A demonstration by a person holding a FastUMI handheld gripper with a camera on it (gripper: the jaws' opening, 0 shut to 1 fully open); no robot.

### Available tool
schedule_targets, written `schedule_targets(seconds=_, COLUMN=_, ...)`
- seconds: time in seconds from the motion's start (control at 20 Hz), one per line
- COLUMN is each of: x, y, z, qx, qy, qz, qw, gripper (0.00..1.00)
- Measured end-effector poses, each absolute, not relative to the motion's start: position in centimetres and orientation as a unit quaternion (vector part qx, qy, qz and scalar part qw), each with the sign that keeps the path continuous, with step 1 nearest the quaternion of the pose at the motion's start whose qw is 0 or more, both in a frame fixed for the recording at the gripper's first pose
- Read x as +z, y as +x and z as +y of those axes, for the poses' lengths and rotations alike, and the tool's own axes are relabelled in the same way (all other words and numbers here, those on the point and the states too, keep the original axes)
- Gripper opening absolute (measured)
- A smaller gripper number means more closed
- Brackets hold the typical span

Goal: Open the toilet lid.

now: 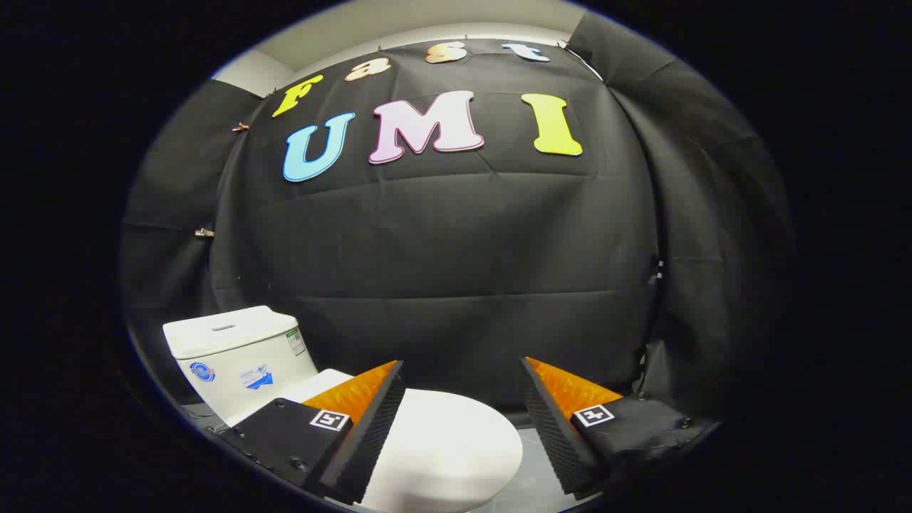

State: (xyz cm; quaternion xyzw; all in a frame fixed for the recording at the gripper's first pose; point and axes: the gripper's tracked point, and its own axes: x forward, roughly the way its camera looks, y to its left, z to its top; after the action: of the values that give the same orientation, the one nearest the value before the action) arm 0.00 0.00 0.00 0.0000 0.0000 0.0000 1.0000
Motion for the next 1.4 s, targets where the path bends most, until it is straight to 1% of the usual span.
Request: schedule_targets(seconds=1.4, x=-1.0, y=0.1, z=0.2, qx=0.002, qy=0.0, qz=0.017, qw=1.0, gripper=0.98)
